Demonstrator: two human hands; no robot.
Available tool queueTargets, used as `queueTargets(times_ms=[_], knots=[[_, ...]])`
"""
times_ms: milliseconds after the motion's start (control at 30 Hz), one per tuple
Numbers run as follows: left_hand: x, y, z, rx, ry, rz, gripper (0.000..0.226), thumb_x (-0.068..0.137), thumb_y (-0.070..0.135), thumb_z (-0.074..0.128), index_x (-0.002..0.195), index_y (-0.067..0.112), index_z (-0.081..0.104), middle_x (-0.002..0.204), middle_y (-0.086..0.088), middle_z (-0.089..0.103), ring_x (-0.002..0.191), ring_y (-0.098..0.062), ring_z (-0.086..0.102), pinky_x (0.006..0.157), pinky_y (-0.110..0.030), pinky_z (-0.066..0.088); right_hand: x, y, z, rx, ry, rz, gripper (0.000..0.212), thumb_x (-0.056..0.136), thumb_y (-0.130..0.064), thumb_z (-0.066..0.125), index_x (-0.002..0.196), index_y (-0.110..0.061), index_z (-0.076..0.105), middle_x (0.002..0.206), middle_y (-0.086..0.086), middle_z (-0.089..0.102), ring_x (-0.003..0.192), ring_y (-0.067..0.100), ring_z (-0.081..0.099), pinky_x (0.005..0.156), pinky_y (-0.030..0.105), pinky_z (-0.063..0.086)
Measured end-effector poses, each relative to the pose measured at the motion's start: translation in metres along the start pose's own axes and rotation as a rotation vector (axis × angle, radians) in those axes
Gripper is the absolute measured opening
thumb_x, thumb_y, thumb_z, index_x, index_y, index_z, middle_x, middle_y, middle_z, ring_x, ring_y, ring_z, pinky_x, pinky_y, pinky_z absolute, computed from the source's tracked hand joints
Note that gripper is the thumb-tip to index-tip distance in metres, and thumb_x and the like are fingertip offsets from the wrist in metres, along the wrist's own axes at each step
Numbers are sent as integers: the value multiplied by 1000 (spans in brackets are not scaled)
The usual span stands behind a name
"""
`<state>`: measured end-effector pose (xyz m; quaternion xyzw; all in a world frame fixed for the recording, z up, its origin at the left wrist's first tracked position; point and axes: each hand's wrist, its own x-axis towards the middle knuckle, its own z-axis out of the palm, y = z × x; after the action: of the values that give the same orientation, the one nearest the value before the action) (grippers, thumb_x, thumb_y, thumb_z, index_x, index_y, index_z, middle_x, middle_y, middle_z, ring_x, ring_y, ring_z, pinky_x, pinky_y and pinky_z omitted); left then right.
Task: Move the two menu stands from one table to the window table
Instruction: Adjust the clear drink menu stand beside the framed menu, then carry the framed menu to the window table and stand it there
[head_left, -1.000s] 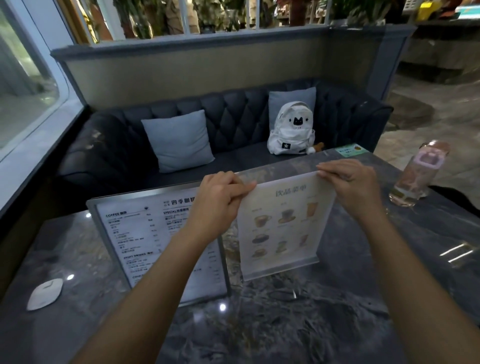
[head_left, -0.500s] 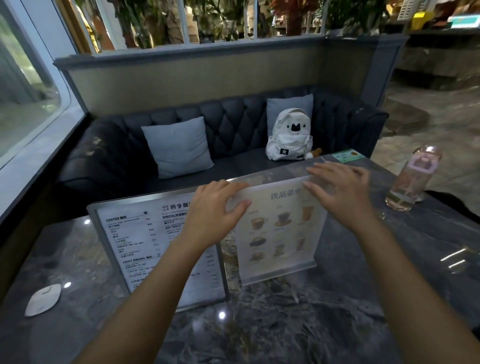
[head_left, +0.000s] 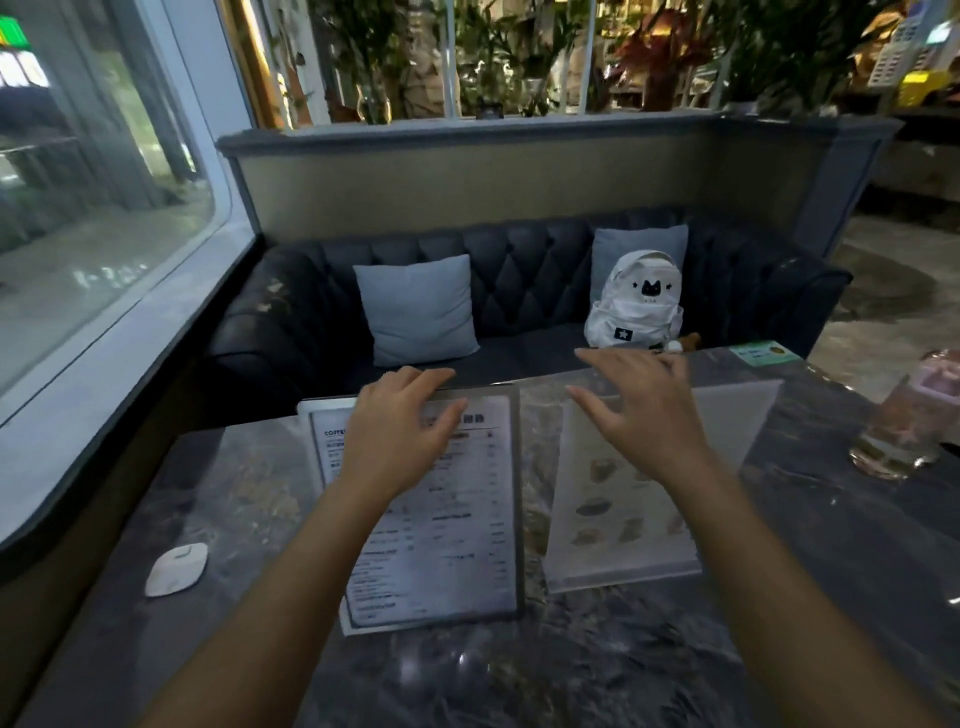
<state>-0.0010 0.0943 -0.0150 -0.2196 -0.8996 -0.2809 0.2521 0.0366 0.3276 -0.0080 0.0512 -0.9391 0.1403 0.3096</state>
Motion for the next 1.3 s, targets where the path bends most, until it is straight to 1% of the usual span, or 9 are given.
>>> queueTargets(times_ms=[133,433,600,700,833,1000,1167,1233,1300], knots=[[-10,-32,-19,37,-5,-16,34,84,29,61,115,14,59,102,-10,64,96,-26,55,85,-38,37,10,-33,18,7,-28,-51,38,86,-36,56,119,-18,56,121,3,63,114,18,52,88,33,20],[-26,-81,-45,72,24,-25,27,84,23,62,108,11,63,101,-11,64,94,-27,57,82,-42,43,17,-71,54,-87,-84,-60,34,88,-33,52,117,-16,56,119,3,62,108,21,53,86,33,20],[-33,-98,-47,44,34,-25,27,83,19,62,109,11,62,107,-9,63,100,-24,55,86,-36,42,15,-77,65,-93,-141,-27,33,88,-31,53,116,-15,56,118,6,61,109,25,51,88,37,29],[-37,-106,-44,-59,38,-57,34,84,20,60,117,14,56,114,-5,58,105,-18,51,88,-27,38,10,-77,69,-42,-114,18,37,87,-27,55,120,-12,53,124,10,57,115,27,48,94,40,33],[-49,-115,-32,-267,81,-174,46,84,27,60,127,22,45,116,7,49,102,-3,47,83,-15,37,-7,-78,77,106,-61,118,56,88,-28,54,137,-10,32,142,13,40,130,28,35,106,42,29],[-70,-125,-11,-570,69,-349,59,82,26,63,133,31,34,117,8,52,109,-6,51,89,-24,42,-35,-82,94,379,18,328,67,89,-34,50,142,-16,13,150,11,24,136,21,21,108,30,18],[-89,-138,8,-738,59,-516,51,81,20,65,127,26,43,114,-2,59,103,-10,58,80,-27,50,-70,-84,120,557,-47,516,62,89,-42,46,139,-24,16,146,9,33,131,25,34,104,43,37],[-94,-142,13,-802,29,-529,38,82,12,62,116,26,53,109,-4,63,99,-18,61,83,-37,52,-79,-83,126,595,-66,551,53,88,-42,45,134,-21,26,133,7,47,119,25,47,93,39,44],[-101,-143,18,-861,6,-526,36,84,4,57,104,34,57,103,-2,66,95,-22,62,80,-37,53,-87,-81,131,600,-84,575,47,88,-43,44,128,-20,34,124,7,53,111,24,53,88,39,47]])
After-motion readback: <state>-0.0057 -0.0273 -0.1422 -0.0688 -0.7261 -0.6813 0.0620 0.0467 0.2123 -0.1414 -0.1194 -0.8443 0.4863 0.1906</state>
